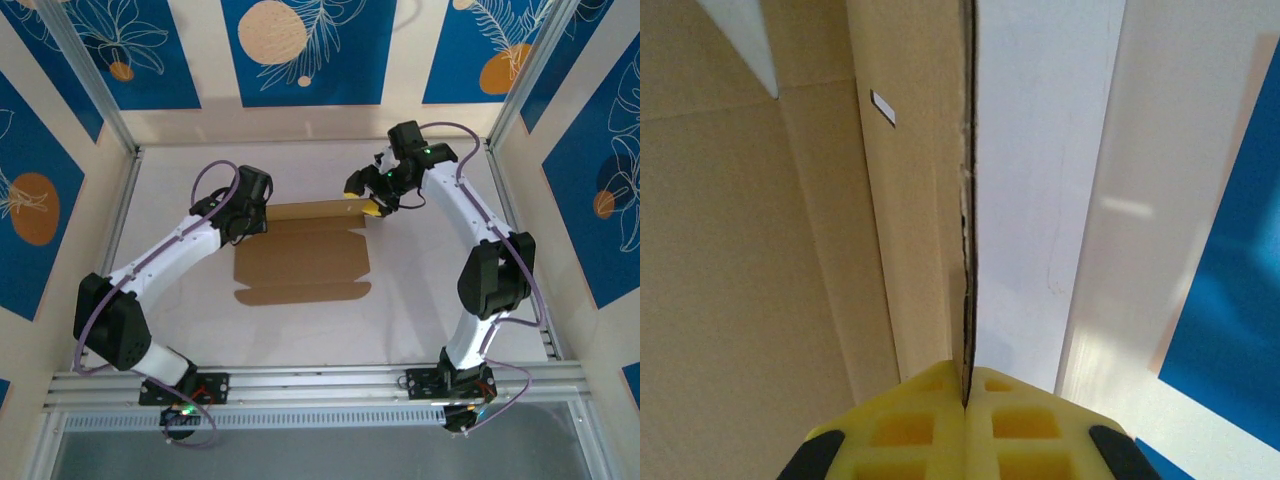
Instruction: Fold the paper box
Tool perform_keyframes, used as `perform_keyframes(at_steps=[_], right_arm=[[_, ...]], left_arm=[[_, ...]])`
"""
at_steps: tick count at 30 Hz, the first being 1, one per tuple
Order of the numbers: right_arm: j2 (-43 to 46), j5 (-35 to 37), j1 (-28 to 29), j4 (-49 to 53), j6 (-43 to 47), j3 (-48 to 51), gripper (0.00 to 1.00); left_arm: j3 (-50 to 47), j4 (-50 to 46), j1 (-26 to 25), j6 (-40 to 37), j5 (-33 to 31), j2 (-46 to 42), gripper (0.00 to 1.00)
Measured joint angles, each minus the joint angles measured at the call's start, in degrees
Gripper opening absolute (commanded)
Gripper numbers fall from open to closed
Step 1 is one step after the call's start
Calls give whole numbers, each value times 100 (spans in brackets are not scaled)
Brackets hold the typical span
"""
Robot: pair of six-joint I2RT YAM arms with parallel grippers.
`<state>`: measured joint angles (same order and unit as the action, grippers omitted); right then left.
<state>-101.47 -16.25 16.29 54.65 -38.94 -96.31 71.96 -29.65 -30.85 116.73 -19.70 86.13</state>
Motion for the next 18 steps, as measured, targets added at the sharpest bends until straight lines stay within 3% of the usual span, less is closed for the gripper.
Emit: perform_keyframes(at_steps=[7, 18], right_arm=[[157, 1169, 22, 404, 566, -551, 66], [-271, 1325, 310, 560, 743, -1001, 66]], left_arm=[[0, 0, 0, -2, 2, 0, 0], [0, 2, 0, 0, 20, 0, 0]])
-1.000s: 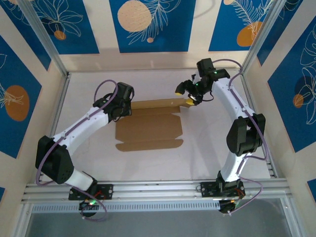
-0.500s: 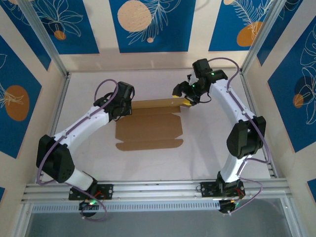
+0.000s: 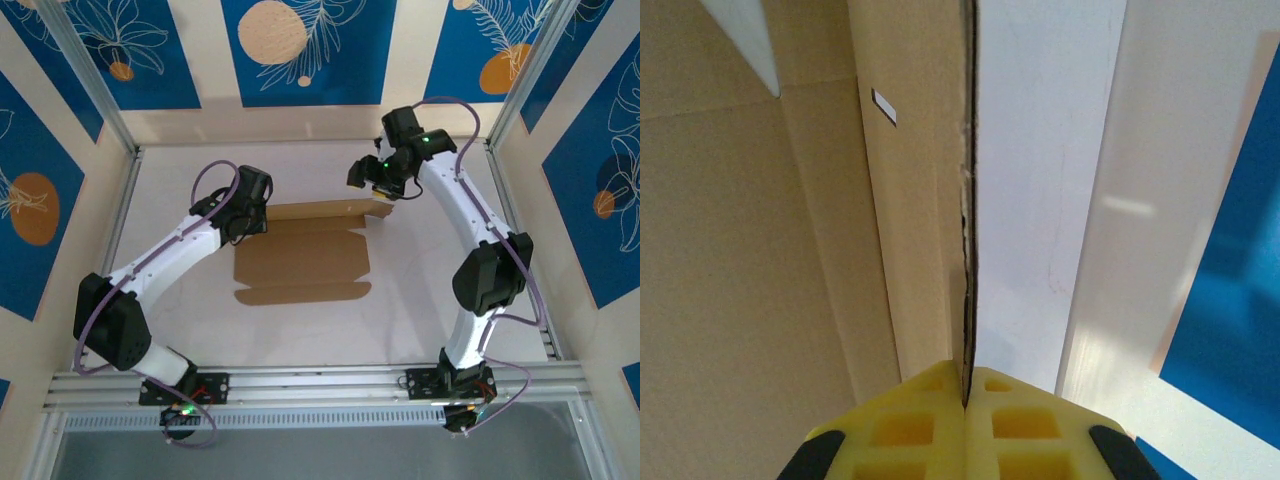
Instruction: Fold the paper box
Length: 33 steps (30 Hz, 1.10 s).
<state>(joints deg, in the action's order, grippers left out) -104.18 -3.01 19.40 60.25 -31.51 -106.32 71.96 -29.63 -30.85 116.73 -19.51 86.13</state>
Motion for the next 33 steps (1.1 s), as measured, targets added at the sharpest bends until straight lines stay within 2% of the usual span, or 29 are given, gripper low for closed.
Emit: perform_keyframes(at_steps=[13, 17, 20, 23, 26, 30, 33], right_arm=[[35, -358, 205, -190, -262, 638, 67], [37, -236, 138, -153, -234, 614, 67], [48, 170, 87, 20, 0, 435, 68], [271, 662, 90, -94, 494, 529, 66], [1034, 1073, 247, -719, 1384, 1364, 66], [2277, 1335, 632, -1860, 3073, 2750, 72], [2481, 1331, 804, -2251, 4264, 2957, 75]], left_arm=[[0, -140, 0, 37, 2, 31, 0], [0, -140, 0, 39, 4, 31, 0], [-2, -129, 0, 42, 2, 31, 0], [-2, -118, 0, 39, 2, 31, 0], [-4, -85, 0, 39, 2, 31, 0], [-7, -74, 2, 37, 4, 31, 0], [-7, -63, 26, 35, 44, 31, 0]])
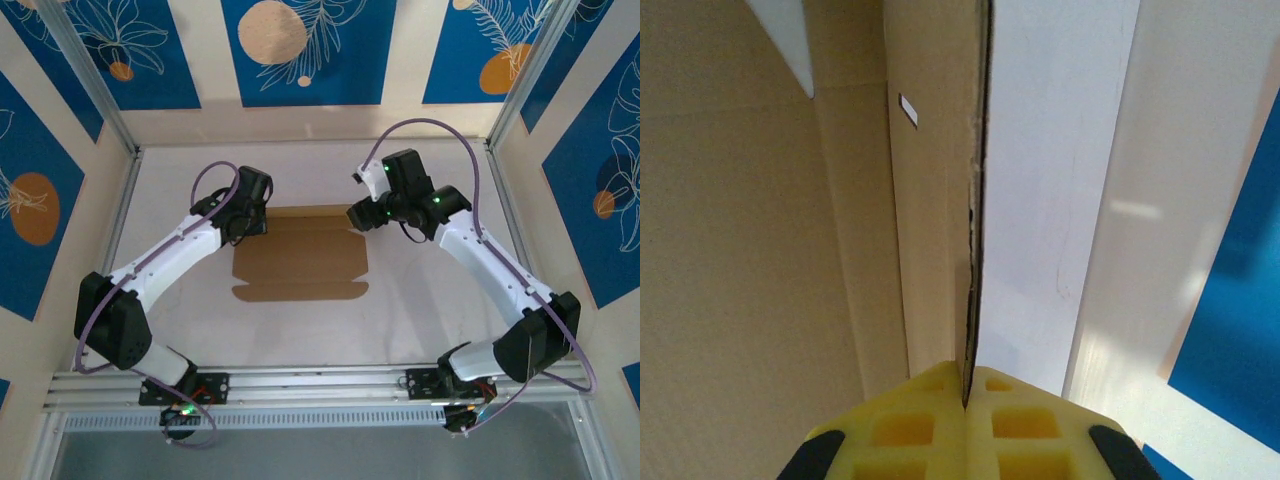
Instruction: Fold the paper box
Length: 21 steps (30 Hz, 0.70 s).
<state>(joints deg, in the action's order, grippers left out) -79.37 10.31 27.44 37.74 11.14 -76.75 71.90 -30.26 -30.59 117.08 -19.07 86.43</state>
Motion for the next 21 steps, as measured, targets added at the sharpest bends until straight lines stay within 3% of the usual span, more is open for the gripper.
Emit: perform_keyframes(at_steps=[7, 10, 14, 17, 21], right_arm=[[-37, 28, -7, -474, 1797, 385, 79], [-177, 26, -7, -518, 2236, 437, 83], [-522, 186, -7, -566, 2511, 400, 81], [-905, 343, -7, -540, 2549, 249, 72], [-1314, 516, -7, -487, 2424, -116, 50]], left_arm=[[7, 24, 83, -24, 127, 0, 0], [7, 26, 105, -57, 179, 0, 0], [7, 26, 125, -61, 240, 2, 0], [7, 46, 125, -63, 260, 7, 0], [7, 90, 133, -61, 275, 24, 0]])
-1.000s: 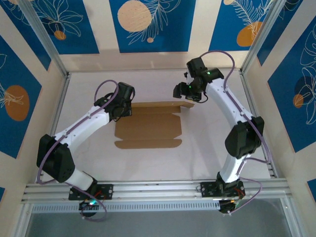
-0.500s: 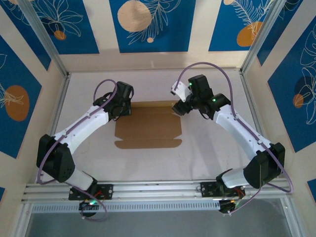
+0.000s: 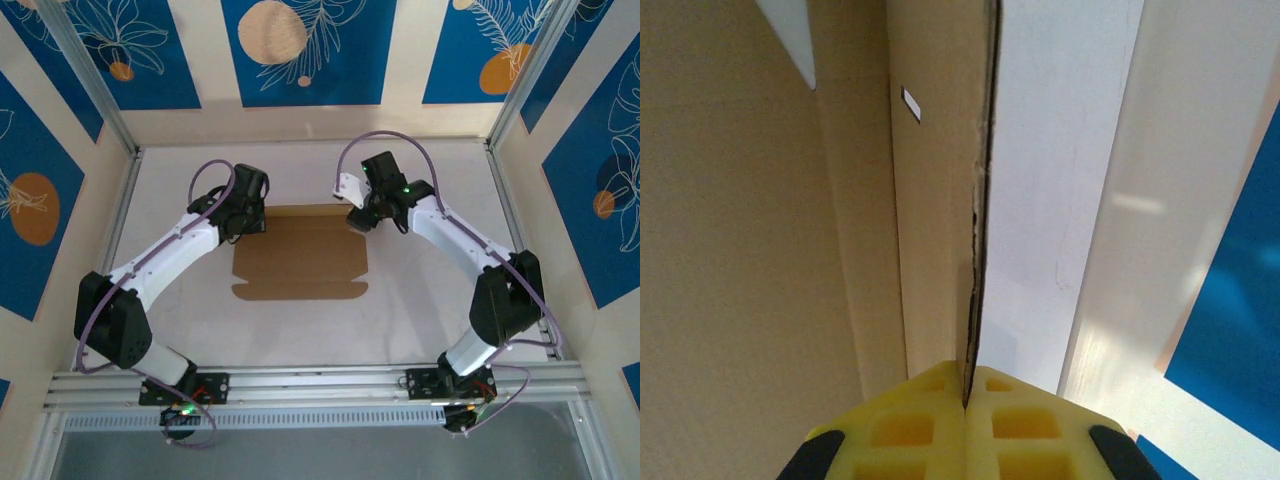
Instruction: Fold the paper box
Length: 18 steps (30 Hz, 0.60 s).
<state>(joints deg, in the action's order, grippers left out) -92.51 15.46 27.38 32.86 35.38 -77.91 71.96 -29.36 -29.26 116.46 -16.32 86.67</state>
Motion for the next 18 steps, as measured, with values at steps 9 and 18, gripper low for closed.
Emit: perform_keyframes(at_steps=[9, 18], right_arm=[[-343, 448, 168, 564, -966, -804, 14], [-1370, 837, 323, 1978, -2887, -2511, 22]], left_arm=[[0, 140, 15, 0, 70, 46, 0], [0, 190, 63, 2, 68, 46, 0]])
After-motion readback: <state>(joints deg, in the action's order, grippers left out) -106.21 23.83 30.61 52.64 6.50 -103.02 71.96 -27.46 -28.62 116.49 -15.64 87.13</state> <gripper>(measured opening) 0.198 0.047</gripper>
